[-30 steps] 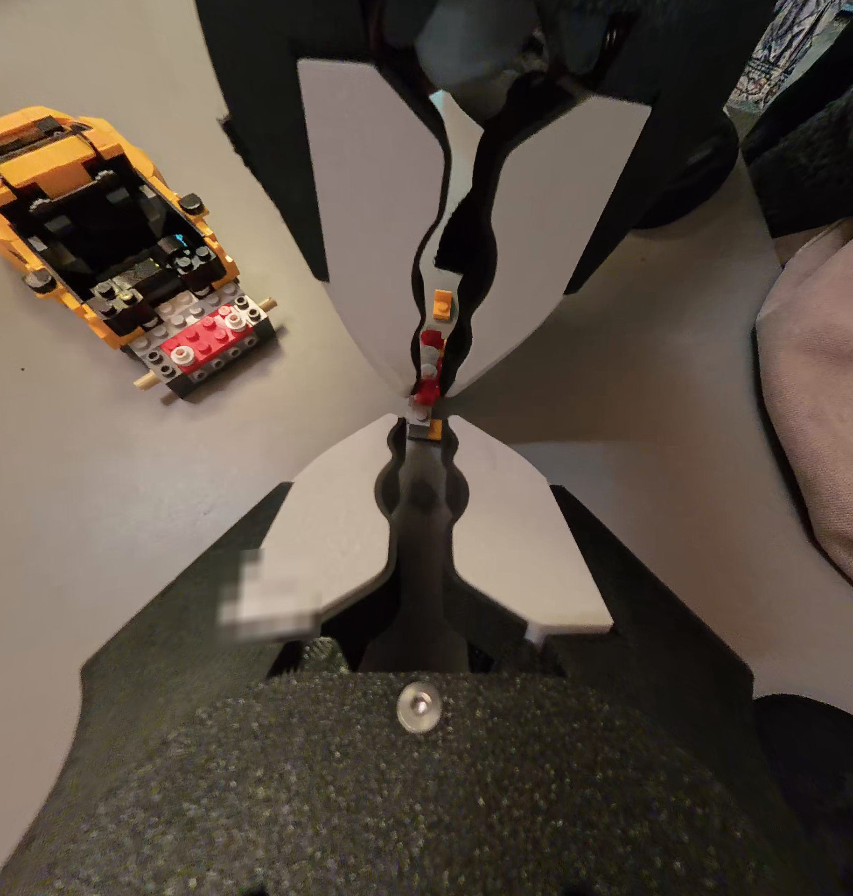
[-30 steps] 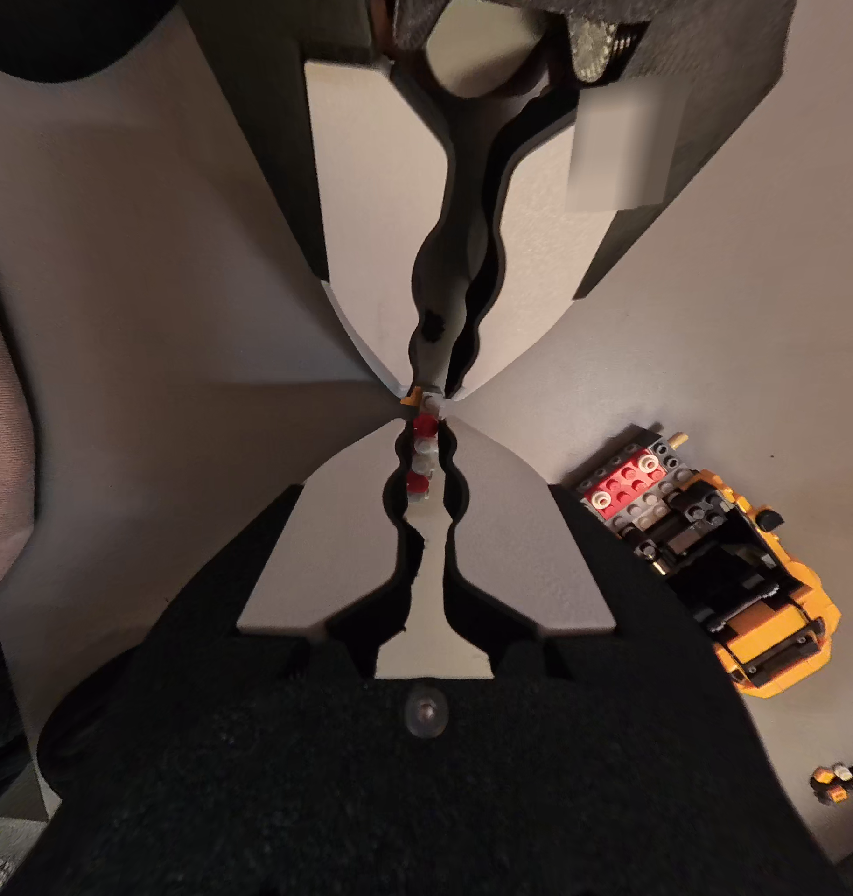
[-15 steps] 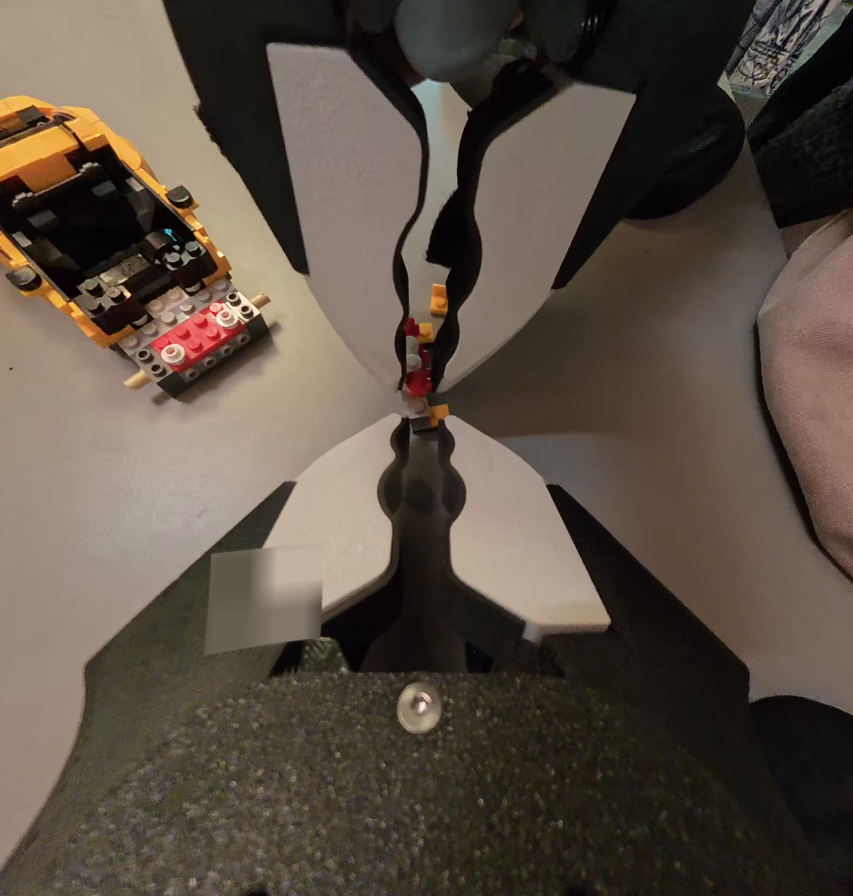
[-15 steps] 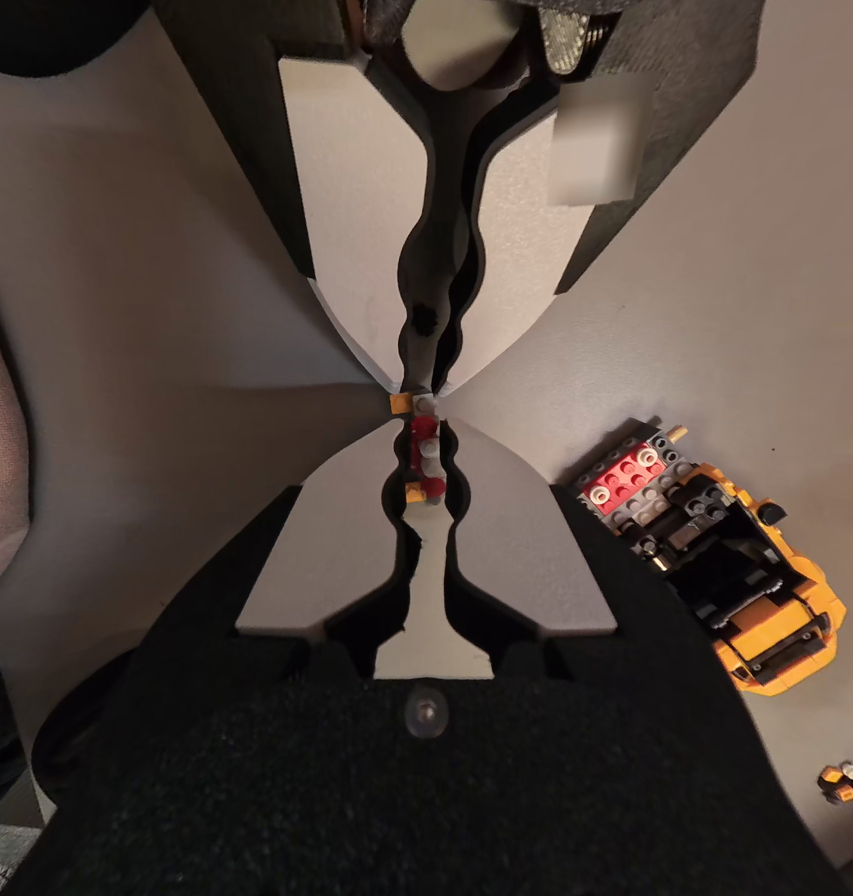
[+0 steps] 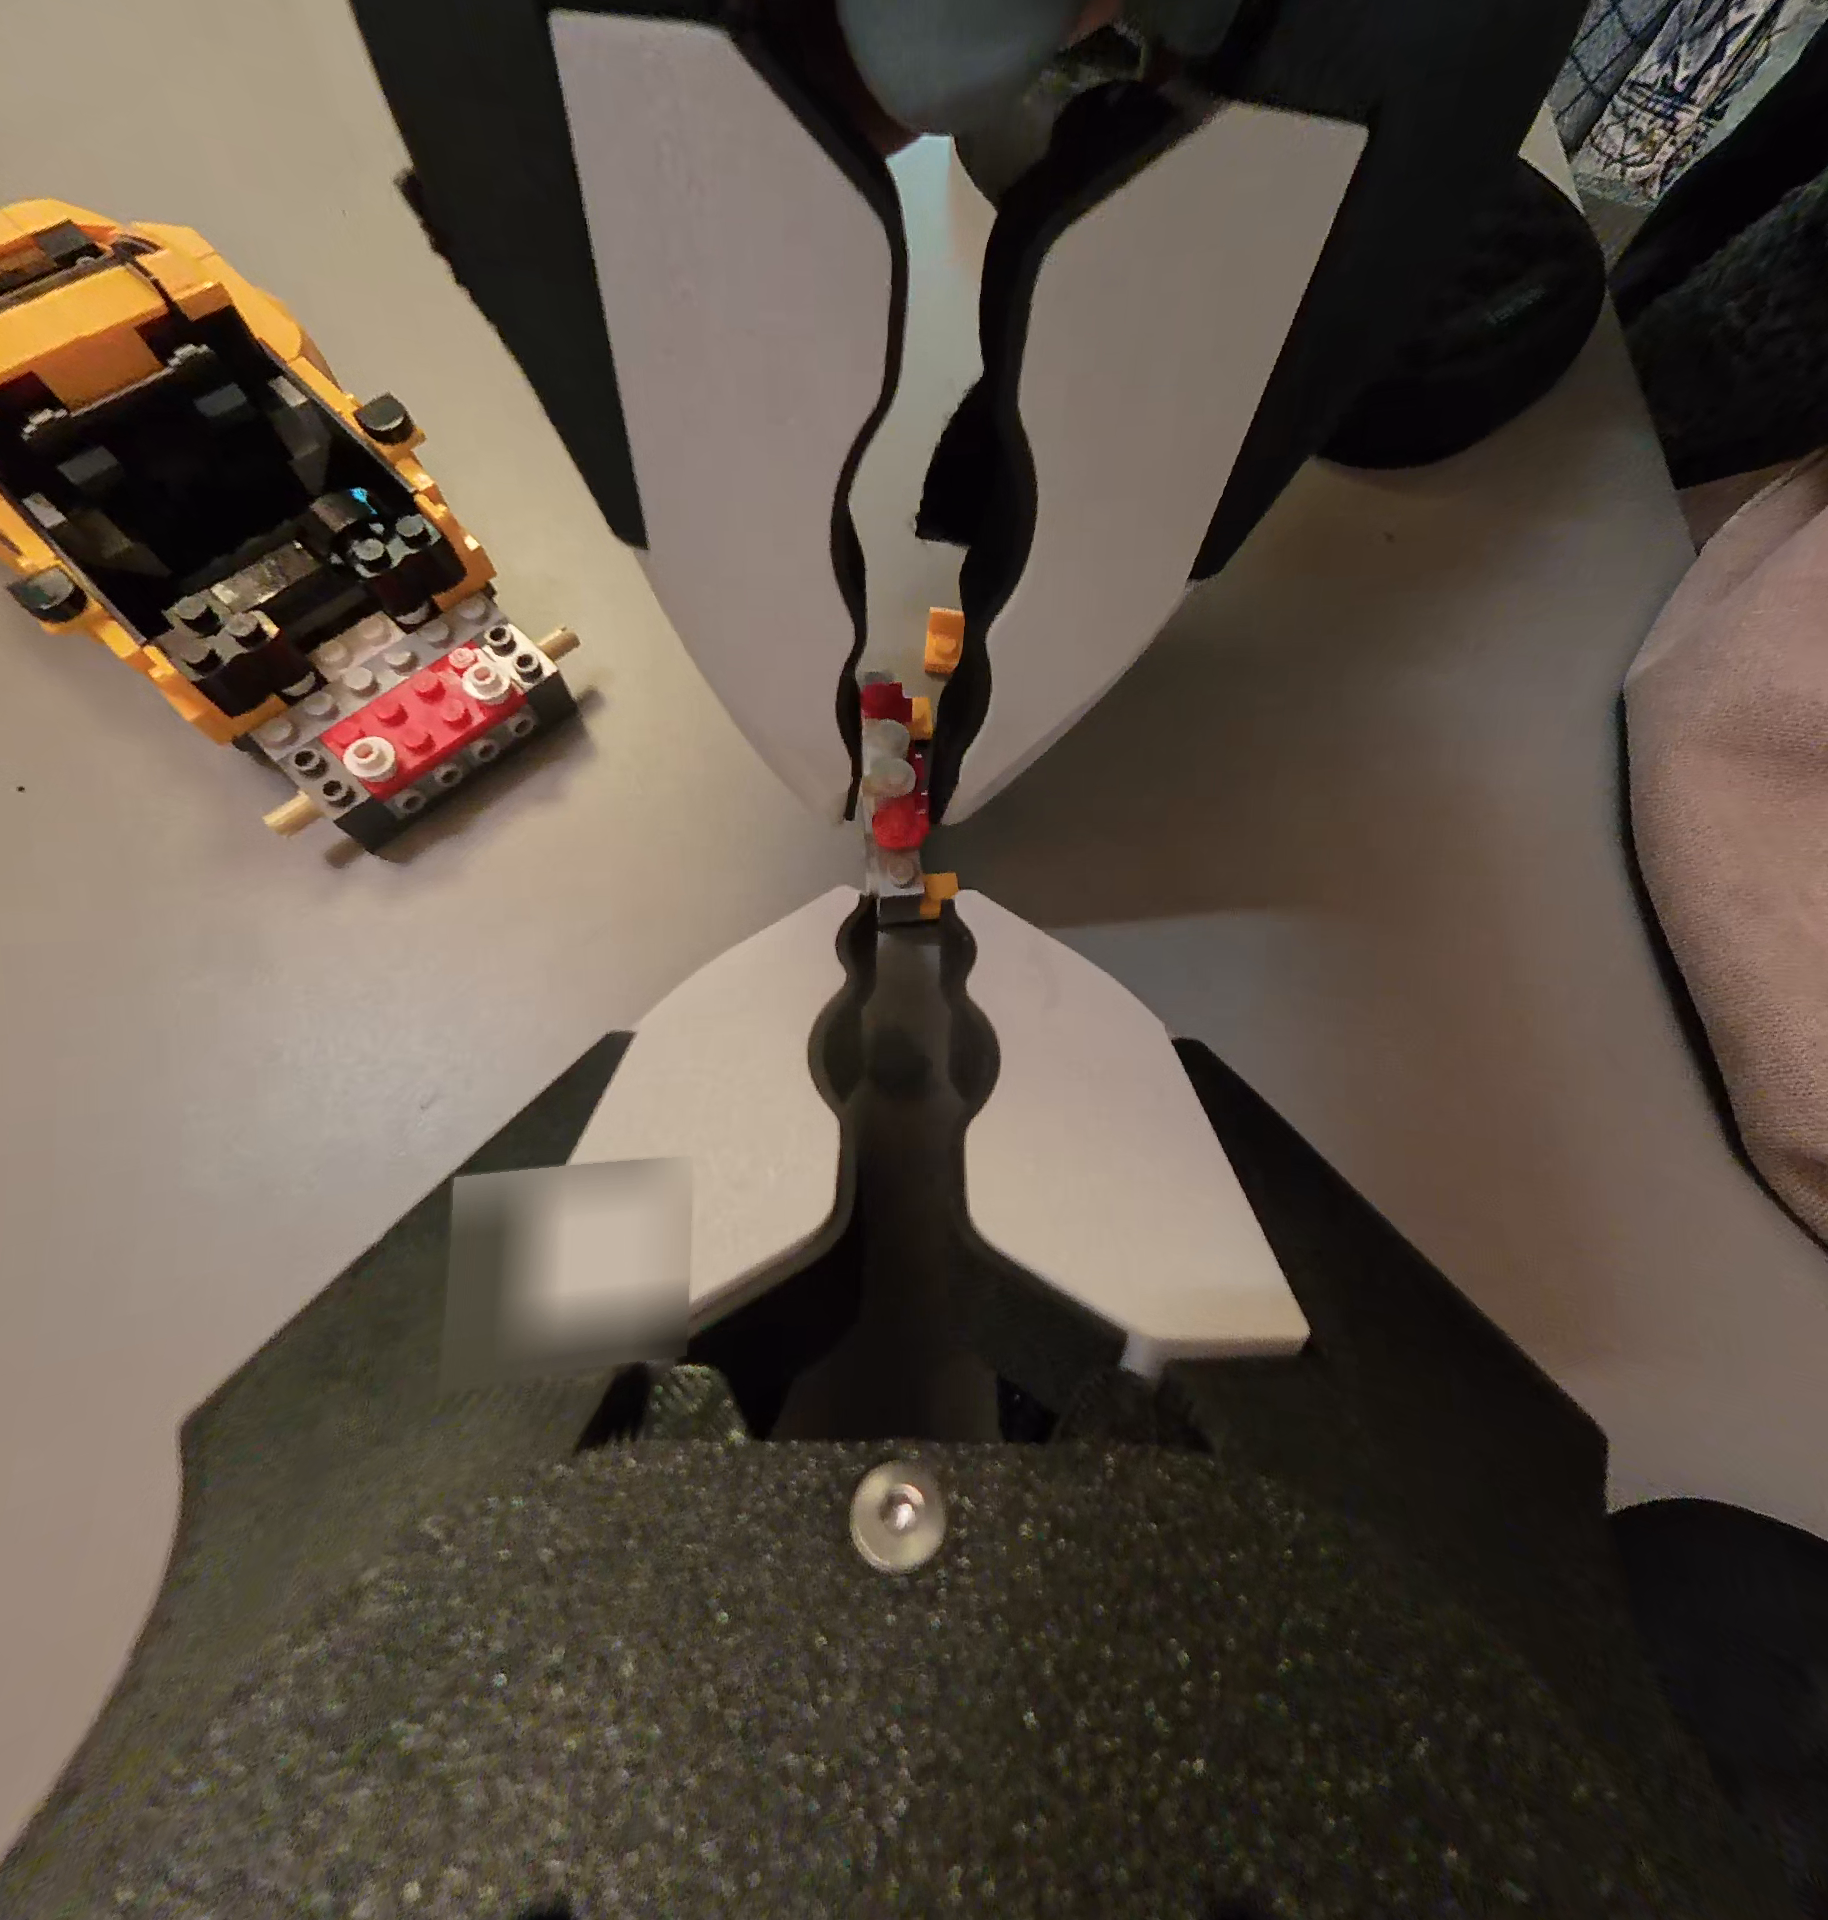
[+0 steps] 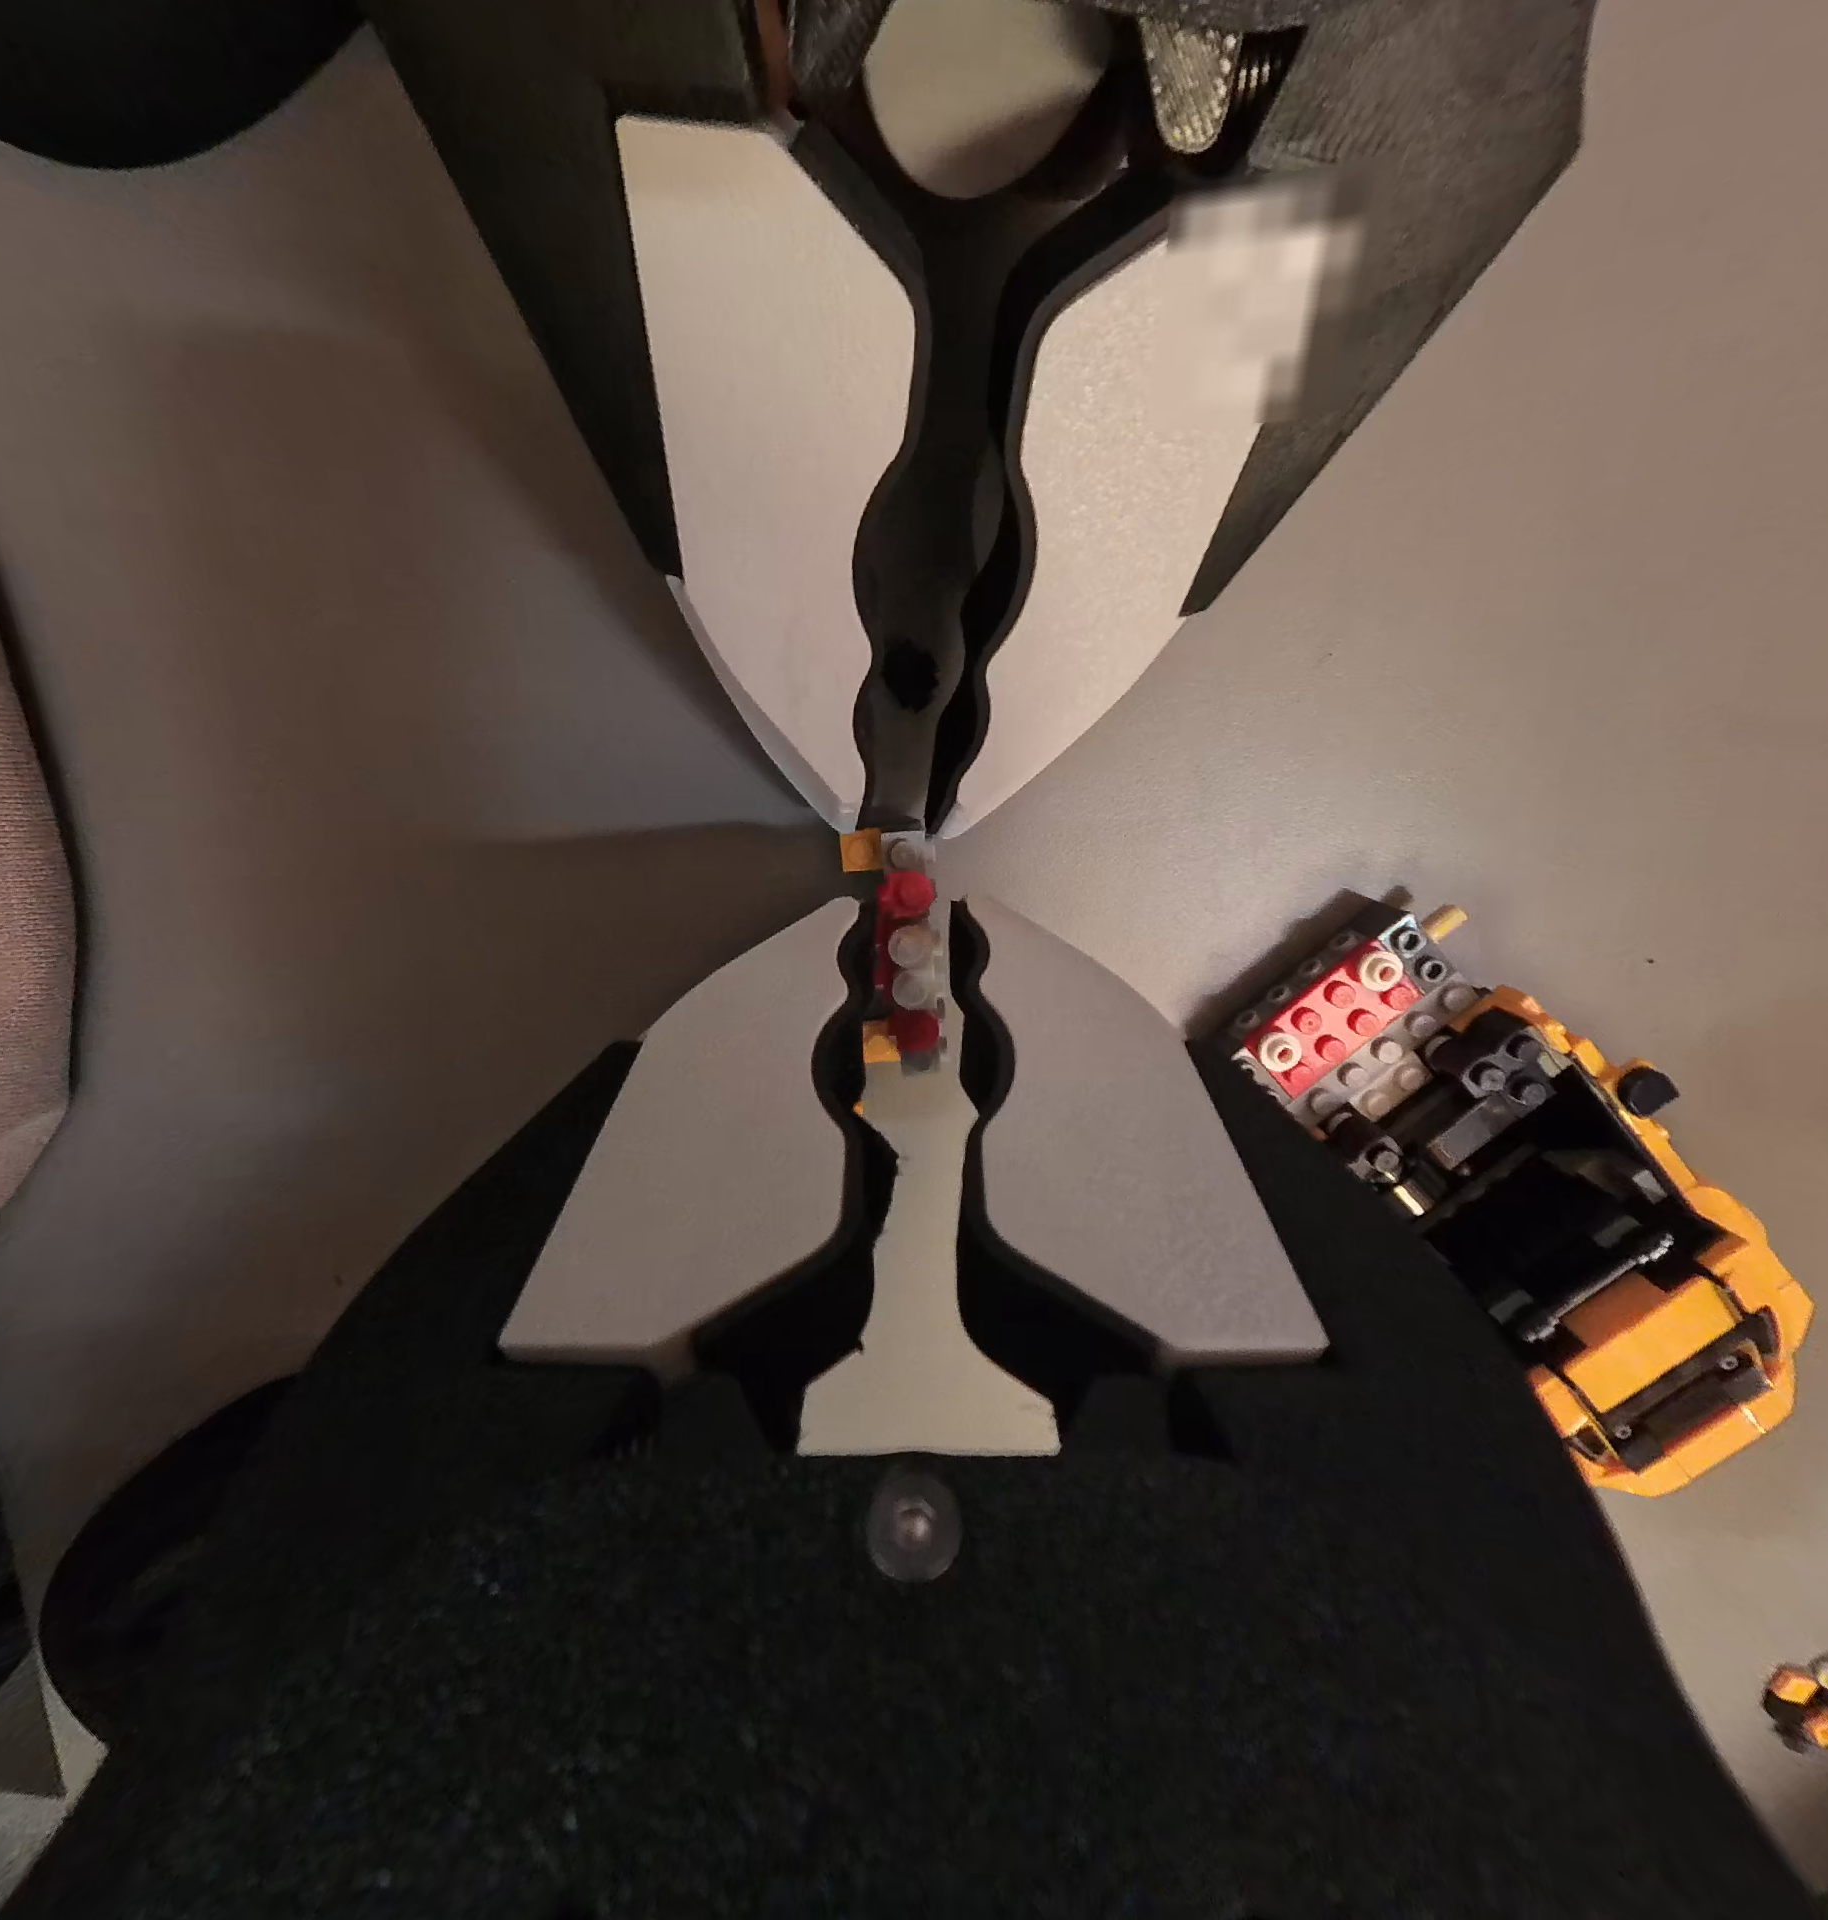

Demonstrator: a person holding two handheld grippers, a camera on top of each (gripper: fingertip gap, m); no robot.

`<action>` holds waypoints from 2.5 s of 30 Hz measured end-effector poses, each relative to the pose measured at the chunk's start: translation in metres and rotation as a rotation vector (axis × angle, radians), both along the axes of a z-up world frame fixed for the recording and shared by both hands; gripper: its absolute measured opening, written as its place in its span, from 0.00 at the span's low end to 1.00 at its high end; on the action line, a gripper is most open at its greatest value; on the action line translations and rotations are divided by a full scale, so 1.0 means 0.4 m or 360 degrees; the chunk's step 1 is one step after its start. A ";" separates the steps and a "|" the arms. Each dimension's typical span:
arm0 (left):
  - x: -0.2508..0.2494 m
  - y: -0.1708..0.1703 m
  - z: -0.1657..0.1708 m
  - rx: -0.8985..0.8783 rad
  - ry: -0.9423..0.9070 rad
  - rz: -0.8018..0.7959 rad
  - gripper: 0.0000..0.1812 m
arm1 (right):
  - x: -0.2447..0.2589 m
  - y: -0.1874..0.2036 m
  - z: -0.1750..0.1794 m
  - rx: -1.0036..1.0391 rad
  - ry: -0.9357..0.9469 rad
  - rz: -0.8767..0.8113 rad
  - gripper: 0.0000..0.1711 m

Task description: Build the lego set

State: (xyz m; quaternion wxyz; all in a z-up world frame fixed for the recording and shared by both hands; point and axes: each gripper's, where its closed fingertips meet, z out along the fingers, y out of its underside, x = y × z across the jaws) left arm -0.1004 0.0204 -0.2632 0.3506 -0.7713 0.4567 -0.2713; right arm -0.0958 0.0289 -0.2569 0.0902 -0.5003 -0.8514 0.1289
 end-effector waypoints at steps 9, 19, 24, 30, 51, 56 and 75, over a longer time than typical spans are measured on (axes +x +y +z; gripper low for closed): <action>0.003 0.005 -0.006 -0.0005 0.0024 0.0025 0.07 | -0.008 -0.010 0.022 -0.0035 0.0105 0.0018 0.08; 0.006 0.015 -0.006 0.0005 0.0031 0.0056 0.07 | -0.008 -0.002 0.008 -0.0071 0.0121 -0.0020 0.05; 0.007 0.018 -0.005 0.0008 0.0034 0.0061 0.07 | -0.007 0.000 0.007 -0.0098 0.0140 -0.0041 0.04; 0.007 0.033 0.011 0.0038 -0.0014 0.0105 0.09 | -0.005 0.002 0.007 -0.0110 0.0167 -0.0052 0.04; 0.030 0.032 -0.011 0.0083 0.0095 0.0020 0.06 | 0.004 0.002 0.005 -0.0226 0.0178 -0.0139 0.05; 0.030 0.032 -0.011 0.0101 0.0110 0.0015 0.06 | 0.007 0.002 0.004 -0.0238 0.0136 -0.0134 0.05; 0.031 0.030 -0.011 0.0132 0.0127 0.0002 0.06 | 0.010 0.001 0.000 -0.0099 0.0143 -0.0009 0.05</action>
